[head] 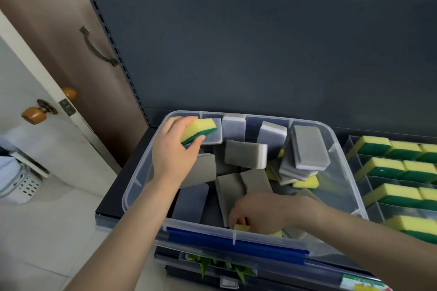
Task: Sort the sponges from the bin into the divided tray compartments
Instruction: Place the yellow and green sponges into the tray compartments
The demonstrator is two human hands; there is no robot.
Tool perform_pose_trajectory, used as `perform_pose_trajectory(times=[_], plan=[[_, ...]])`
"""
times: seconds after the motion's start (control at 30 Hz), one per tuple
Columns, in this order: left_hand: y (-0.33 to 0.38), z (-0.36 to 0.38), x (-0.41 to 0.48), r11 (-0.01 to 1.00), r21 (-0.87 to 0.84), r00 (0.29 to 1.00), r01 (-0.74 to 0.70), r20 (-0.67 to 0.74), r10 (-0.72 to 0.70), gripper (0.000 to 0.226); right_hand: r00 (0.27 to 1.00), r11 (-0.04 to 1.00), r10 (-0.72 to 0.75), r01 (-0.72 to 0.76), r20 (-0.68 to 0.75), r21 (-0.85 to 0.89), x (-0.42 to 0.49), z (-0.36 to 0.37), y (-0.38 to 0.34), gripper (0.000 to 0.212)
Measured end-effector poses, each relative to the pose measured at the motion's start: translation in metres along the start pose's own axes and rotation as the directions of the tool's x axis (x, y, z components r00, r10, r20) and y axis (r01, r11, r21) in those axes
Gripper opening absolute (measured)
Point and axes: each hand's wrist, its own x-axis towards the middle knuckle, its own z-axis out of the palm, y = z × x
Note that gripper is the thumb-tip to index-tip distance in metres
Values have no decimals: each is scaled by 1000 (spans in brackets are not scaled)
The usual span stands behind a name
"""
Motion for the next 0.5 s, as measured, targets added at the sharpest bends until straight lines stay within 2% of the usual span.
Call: perform_pose_trajectory(times=[0.1,0.27,0.43,0.5], plan=[[0,0,-1,1000,-6,1000,6,4,-6,41,999,997,20,-21,25,68,-7,1,6,24],[-1,1,0,1000,-7,1000,-2,12,2,41,998,989,31,-40,60,142,-14,-7,6,27],[-1,1,0,1000,-11,1000,6,20,-6,40,998,971,67,-61,-18,230,-28,-26,5,42],[-1,1,0,1000,-12,1000,2,18,-2,40,987,933,127,-83,-102,350,-35,-39,6,39]])
